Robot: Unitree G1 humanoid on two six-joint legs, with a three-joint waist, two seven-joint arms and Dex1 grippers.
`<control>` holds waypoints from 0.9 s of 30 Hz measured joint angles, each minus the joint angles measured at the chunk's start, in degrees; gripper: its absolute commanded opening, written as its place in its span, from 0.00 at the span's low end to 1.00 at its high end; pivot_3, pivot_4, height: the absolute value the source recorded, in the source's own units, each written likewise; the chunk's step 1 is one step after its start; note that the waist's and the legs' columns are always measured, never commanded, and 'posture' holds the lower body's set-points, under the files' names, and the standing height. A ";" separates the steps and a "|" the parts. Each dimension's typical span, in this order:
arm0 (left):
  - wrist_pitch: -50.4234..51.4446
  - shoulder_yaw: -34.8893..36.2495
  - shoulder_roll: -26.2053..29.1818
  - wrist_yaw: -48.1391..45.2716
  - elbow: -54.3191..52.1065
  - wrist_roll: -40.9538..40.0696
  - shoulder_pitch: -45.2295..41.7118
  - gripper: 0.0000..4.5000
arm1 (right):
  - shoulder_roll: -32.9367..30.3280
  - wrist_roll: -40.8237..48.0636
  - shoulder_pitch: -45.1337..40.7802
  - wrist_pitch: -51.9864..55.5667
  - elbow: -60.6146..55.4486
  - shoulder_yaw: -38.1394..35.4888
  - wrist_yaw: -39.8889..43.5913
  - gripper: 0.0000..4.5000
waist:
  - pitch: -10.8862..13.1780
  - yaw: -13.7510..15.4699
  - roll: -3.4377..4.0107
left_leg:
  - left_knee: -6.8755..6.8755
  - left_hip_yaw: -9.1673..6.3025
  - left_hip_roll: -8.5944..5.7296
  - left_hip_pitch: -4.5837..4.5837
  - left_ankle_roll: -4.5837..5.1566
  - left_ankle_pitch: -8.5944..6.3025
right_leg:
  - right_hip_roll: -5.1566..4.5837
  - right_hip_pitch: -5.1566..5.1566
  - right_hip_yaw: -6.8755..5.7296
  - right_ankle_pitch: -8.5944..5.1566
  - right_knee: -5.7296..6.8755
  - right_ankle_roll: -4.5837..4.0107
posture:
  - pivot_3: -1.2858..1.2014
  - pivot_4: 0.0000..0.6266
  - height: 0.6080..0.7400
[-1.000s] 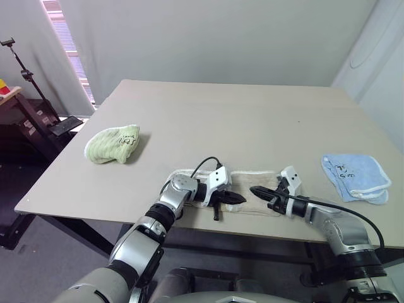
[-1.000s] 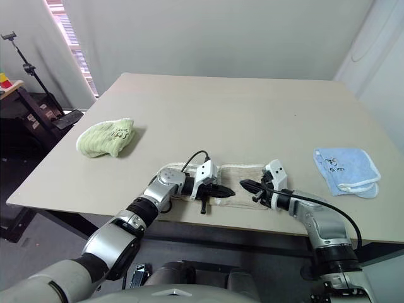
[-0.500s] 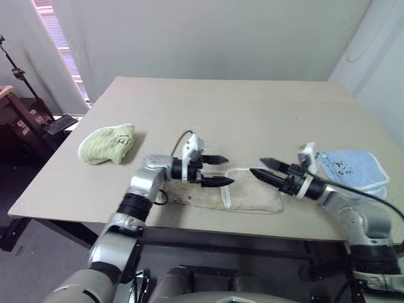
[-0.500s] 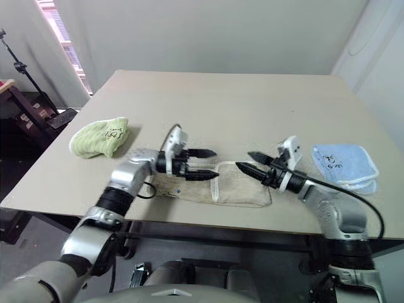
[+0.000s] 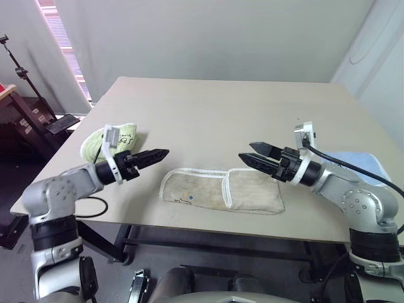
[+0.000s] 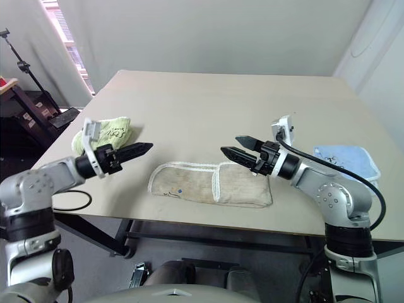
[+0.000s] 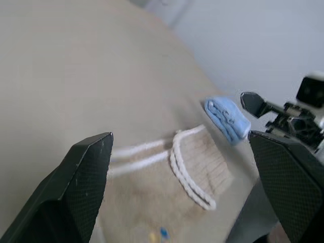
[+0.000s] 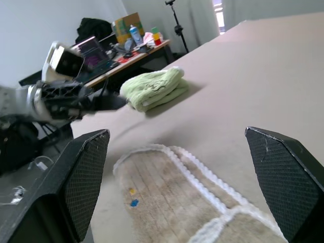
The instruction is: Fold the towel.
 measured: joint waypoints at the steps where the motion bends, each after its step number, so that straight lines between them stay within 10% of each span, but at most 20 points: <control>1: 2.35 1.31 -1.07 1.65 -1.10 -1.36 1.13 1.00 | 0.04 0.00 -0.04 0.22 0.30 0.32 -0.02 1.00 | 0.00 0.03 -0.01 | 0.01 0.01 0.00 0.00 -0.01 0.00 | 0.00 0.00 0.00 0.00 0.00 -0.01 | 0.52 0.00 1.00; 12: 13.86 10.96 -9.71 20.69 -9.04 -11.45 11.93 1.00 | 1.16 -0.10 -1.24 0.82 3.84 1.61 -0.23 1.00 | -0.01 0.04 0.00 | 0.01 0.02 0.04 0.10 -0.09 0.02 | 0.02 0.09 0.02 -0.06 -0.02 -0.34 | 0.52 0.00 1.00; 27: 12.80 11.80 -14.52 48.54 5.82 -33.13 10.96 1.00 | 1.39 -2.32 -1.37 0.71 4.64 1.52 -1.90 1.00 | -0.03 0.01 0.05 | -0.03 0.03 0.04 0.09 -0.09 0.02 | 0.01 0.08 0.02 -0.05 -0.13 -0.34 | 0.52 0.00 1.00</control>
